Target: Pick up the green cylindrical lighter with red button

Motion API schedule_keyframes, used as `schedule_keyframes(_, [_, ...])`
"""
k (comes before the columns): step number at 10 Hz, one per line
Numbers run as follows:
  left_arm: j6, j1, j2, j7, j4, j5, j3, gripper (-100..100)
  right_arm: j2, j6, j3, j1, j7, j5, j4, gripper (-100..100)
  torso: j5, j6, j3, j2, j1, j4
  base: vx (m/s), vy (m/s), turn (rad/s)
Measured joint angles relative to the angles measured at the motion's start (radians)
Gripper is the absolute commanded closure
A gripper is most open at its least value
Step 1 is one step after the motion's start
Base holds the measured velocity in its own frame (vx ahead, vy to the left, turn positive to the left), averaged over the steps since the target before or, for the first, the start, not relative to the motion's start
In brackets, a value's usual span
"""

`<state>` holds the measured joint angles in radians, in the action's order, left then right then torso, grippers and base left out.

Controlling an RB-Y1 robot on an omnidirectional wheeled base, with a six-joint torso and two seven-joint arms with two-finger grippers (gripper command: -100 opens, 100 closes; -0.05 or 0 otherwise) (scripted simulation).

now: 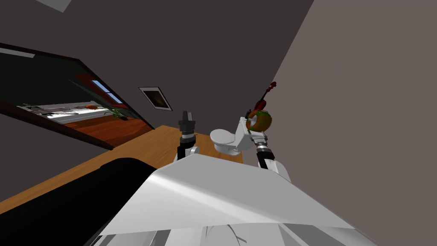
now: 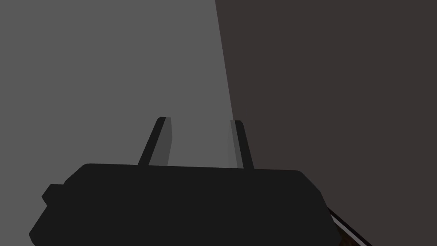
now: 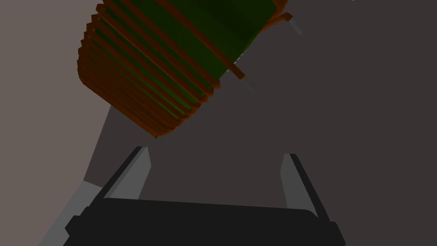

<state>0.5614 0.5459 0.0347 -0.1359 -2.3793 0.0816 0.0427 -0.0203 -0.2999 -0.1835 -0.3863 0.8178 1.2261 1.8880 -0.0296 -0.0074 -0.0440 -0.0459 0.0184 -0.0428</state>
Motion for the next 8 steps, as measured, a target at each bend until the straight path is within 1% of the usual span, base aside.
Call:
schedule_keyframes(1, [0.000,0.000,0.000,0.000,0.000,0.000,0.000,0,-0.005,-0.003,-0.007,0.010,0.007,-0.001,0.013,-100,0.000,0.000,0.000,0.000,-0.001,0.000,-0.055,0.024,-0.001])
schedule_keyframes(4, [0.000,0.000,0.000,0.000,0.000,0.000,0.000,0,0.001,0.006,-0.006,0.009,-0.002,0.006,0.057,-100,0.000,0.000,-0.001,-0.002,0.001,0.000,-0.032,0.013,0.003])
schedule_keyframes(5, [0.000,0.000,0.000,0.000,0.000,0.000,0.000,0,0.008,0.012,-0.003,0.004,-0.012,0.010,0.080,-100,0.000,0.000,-0.001,-0.002,0.001,0.000,-0.016,0.007,-0.002])
schedule_keyframes(6, [0.000,0.000,0.000,0.000,0.000,0.000,0.000,0,0.009,0.014,-0.003,0.004,-0.015,0.011,0.083,100,0.000,0.000,-0.002,-0.003,0.001,-0.001,0.000,0.000,0.000])
schedule_keyframes(8, [0.000,0.000,0.000,0.000,0.000,0.000,0.000,0,0.008,0.014,-0.003,0.004,-0.015,0.011,0.082,100,0.000,0.000,-0.002,-0.004,0.002,-0.001,0.000,0.000,0.000])
